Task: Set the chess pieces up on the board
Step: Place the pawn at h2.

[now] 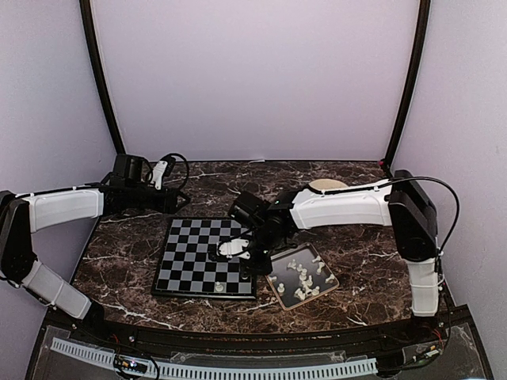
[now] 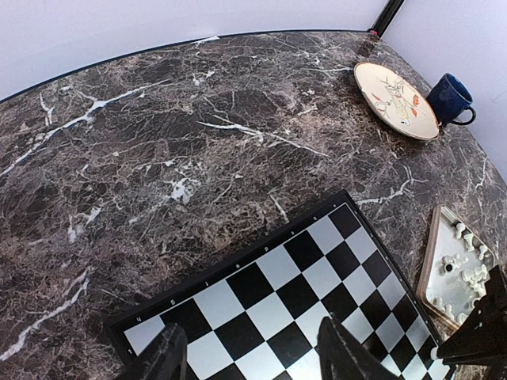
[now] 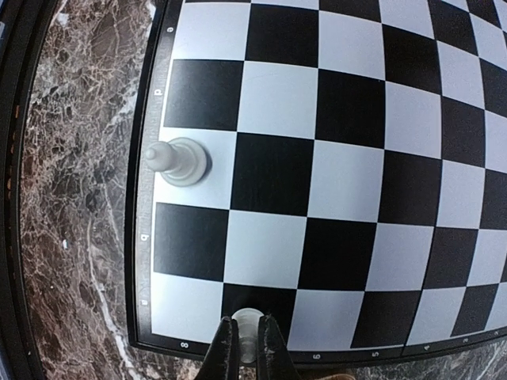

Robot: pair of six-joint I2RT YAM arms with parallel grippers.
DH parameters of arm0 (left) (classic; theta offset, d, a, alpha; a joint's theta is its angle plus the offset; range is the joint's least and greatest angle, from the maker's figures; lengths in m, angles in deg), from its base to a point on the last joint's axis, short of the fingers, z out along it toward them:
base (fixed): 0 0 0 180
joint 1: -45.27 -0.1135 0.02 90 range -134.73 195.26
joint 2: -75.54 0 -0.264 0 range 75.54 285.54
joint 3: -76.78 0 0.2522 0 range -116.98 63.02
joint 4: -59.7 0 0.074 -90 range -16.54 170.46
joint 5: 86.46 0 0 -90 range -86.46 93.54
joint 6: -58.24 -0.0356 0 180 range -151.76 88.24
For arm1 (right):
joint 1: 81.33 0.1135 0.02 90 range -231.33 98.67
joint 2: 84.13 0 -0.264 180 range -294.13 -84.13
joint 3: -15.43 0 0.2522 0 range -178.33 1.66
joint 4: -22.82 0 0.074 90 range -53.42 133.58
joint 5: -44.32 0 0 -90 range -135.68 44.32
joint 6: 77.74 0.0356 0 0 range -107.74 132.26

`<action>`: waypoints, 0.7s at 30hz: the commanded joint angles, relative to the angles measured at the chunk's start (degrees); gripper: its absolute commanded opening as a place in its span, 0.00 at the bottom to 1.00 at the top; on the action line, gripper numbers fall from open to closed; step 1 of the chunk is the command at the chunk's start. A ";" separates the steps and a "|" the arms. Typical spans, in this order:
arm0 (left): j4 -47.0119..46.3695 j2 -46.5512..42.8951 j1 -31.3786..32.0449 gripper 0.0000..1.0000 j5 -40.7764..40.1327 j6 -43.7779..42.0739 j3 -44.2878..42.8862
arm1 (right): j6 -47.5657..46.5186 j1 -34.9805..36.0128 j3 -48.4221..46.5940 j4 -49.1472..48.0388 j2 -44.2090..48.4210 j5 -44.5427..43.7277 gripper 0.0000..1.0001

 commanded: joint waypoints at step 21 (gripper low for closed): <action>0.32 -1.71 0.24 0.59 0.64 0.05 -1.79 | 1.03 1.15 -2.85 1.12 -1.68 -2.29 0.29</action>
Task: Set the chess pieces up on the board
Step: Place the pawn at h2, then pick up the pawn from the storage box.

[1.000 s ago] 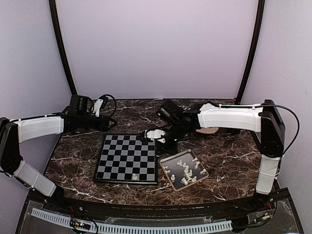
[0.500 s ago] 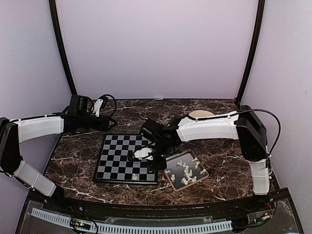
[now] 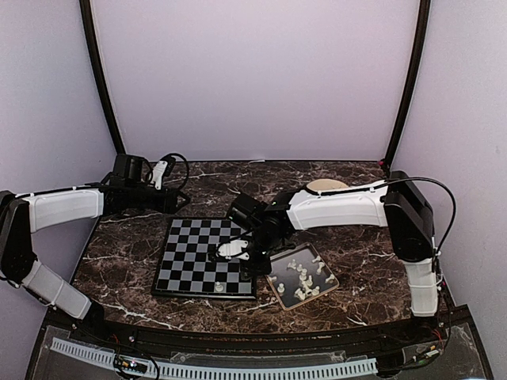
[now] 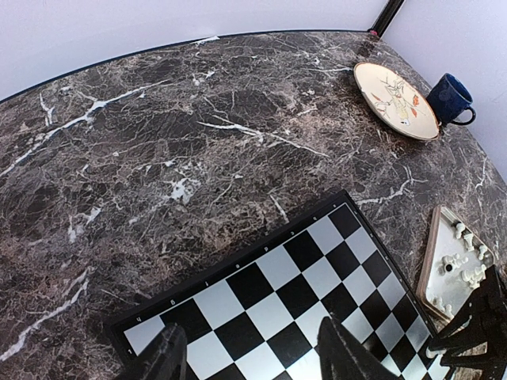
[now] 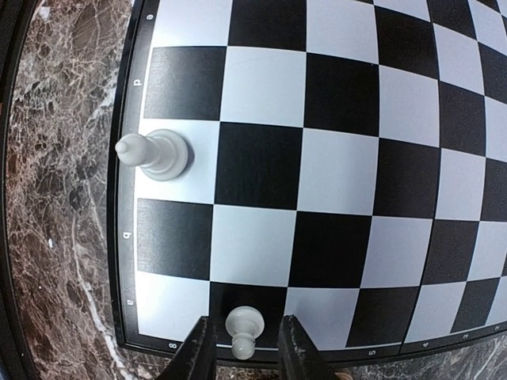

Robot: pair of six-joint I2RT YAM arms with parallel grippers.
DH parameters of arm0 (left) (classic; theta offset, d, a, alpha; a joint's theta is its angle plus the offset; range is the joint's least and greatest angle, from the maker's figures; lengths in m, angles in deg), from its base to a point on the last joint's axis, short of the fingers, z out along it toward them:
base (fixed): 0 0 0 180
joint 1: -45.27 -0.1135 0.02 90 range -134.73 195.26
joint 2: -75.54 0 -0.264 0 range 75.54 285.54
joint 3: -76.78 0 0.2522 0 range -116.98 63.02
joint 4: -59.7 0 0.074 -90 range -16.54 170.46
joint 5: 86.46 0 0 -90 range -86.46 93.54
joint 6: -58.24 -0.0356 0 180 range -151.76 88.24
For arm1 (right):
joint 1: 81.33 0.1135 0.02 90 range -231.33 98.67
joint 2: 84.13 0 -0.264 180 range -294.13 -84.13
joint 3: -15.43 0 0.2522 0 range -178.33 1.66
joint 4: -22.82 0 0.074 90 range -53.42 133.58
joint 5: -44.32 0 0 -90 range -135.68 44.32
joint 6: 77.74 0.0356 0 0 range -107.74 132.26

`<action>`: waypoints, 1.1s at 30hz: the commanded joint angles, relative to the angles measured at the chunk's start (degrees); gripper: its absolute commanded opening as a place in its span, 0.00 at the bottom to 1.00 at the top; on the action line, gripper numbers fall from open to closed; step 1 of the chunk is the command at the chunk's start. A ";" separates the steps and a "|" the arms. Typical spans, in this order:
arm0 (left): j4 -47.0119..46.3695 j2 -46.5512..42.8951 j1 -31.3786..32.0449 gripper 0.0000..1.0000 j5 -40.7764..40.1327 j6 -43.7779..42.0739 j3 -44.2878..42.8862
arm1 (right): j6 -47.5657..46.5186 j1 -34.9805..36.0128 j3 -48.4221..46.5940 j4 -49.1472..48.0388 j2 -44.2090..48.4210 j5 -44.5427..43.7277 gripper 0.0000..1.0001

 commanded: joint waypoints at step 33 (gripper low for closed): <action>0.31 -0.76 0.18 0.59 1.09 0.31 -1.83 | -0.14 -15.59 24.40 -4.08 17.88 -2.39 0.21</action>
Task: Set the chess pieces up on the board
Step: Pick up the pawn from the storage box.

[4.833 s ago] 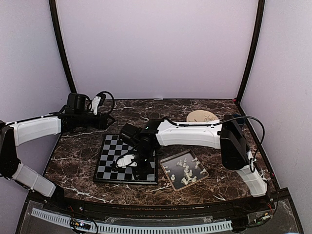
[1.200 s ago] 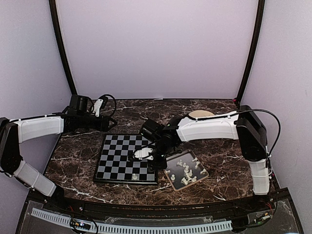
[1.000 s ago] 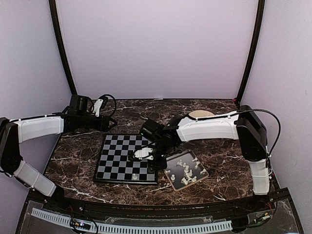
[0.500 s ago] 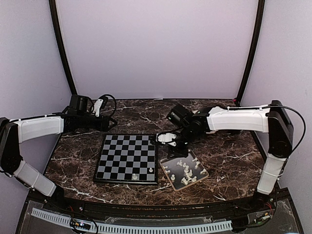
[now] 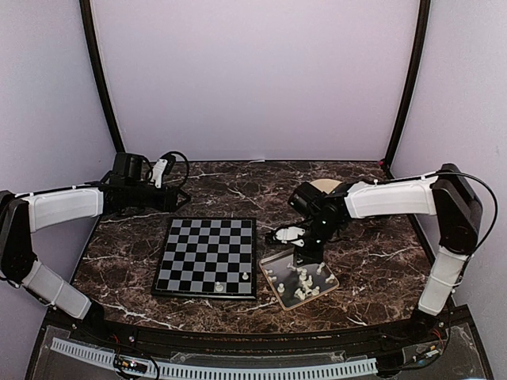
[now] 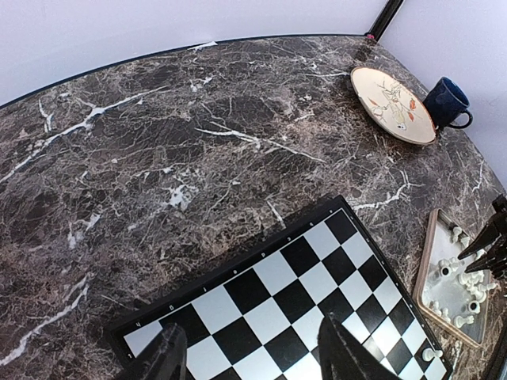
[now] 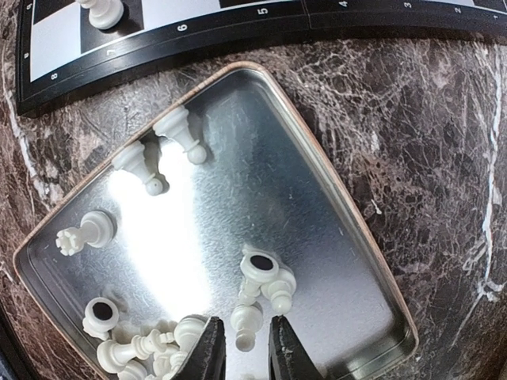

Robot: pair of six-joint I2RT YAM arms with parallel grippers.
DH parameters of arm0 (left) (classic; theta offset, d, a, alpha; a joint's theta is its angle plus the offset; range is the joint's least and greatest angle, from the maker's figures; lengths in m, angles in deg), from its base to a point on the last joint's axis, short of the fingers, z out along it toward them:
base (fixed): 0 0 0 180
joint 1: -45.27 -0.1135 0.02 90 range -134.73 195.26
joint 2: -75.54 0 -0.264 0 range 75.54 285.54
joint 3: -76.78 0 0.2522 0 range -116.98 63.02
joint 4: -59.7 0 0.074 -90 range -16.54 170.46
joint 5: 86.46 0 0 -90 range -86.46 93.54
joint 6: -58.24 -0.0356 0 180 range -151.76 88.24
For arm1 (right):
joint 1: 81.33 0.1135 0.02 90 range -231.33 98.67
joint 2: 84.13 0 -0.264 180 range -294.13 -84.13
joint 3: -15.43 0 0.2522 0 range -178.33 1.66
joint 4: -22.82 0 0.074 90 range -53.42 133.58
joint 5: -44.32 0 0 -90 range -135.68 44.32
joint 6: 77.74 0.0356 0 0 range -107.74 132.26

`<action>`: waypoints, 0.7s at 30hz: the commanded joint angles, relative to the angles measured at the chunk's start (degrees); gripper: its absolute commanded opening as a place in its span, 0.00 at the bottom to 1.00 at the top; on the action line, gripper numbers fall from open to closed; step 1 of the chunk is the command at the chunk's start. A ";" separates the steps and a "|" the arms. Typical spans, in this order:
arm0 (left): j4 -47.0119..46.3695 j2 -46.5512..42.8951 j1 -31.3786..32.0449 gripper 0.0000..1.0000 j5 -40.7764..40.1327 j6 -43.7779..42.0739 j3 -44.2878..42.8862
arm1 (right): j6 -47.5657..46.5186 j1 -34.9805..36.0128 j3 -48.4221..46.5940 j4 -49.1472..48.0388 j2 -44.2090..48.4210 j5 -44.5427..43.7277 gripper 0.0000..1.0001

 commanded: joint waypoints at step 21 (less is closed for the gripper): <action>0.25 -1.51 0.22 0.59 0.71 0.05 -1.12 | 1.41 -1.38 -4.57 -1.52 -5.78 -0.94 0.15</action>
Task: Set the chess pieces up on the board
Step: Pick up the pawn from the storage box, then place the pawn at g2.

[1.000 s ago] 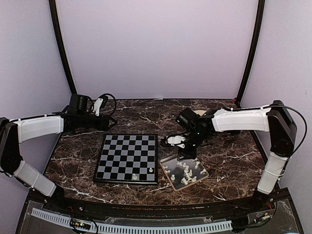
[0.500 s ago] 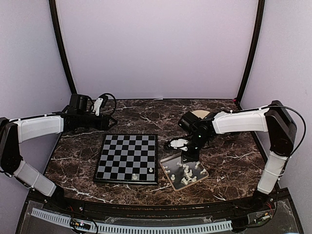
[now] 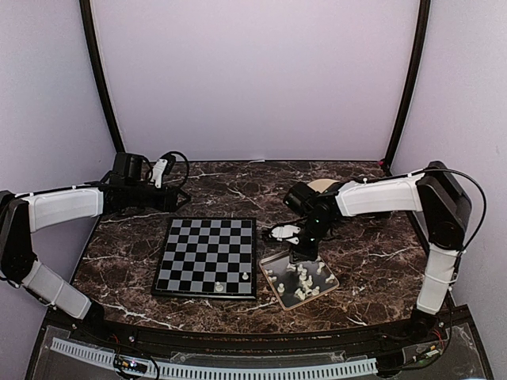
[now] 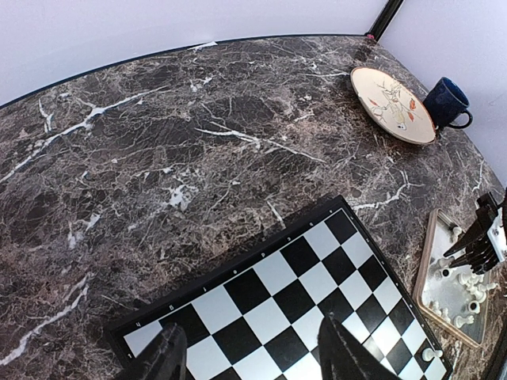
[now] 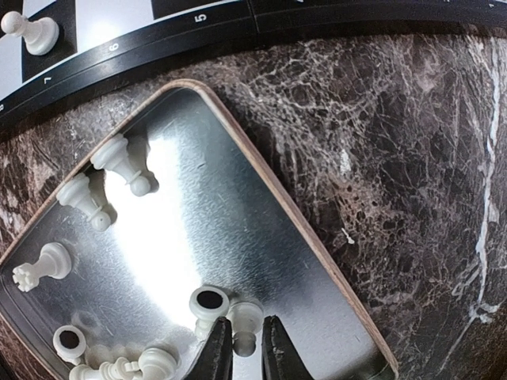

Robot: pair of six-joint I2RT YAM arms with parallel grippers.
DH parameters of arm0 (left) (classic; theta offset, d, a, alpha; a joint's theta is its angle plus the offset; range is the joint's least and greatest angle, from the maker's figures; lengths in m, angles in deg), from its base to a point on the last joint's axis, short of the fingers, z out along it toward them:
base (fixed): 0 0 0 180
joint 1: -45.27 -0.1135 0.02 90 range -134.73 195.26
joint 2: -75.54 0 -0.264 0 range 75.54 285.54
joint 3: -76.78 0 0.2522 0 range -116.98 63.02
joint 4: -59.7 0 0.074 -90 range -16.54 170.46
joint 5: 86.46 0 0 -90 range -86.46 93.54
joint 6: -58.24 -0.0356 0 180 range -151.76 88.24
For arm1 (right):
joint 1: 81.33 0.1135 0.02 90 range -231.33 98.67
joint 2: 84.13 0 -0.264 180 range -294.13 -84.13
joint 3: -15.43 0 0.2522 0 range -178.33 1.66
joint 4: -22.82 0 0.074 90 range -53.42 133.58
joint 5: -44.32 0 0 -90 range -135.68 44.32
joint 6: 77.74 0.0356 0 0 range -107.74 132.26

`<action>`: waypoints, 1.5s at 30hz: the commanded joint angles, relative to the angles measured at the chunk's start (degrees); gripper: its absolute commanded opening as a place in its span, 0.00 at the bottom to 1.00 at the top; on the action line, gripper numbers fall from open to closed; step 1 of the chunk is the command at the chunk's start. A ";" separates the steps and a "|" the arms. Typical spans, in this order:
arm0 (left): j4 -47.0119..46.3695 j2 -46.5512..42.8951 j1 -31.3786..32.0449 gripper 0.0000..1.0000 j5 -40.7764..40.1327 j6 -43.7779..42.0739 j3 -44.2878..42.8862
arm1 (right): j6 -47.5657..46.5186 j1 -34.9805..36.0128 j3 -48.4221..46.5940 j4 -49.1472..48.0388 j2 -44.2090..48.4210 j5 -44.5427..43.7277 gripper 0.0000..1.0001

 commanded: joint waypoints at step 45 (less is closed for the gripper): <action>0.40 -3.70 0.22 0.59 0.45 -0.20 -1.11 | -0.47 17.07 -37.85 13.81 -20.90 2.03 0.04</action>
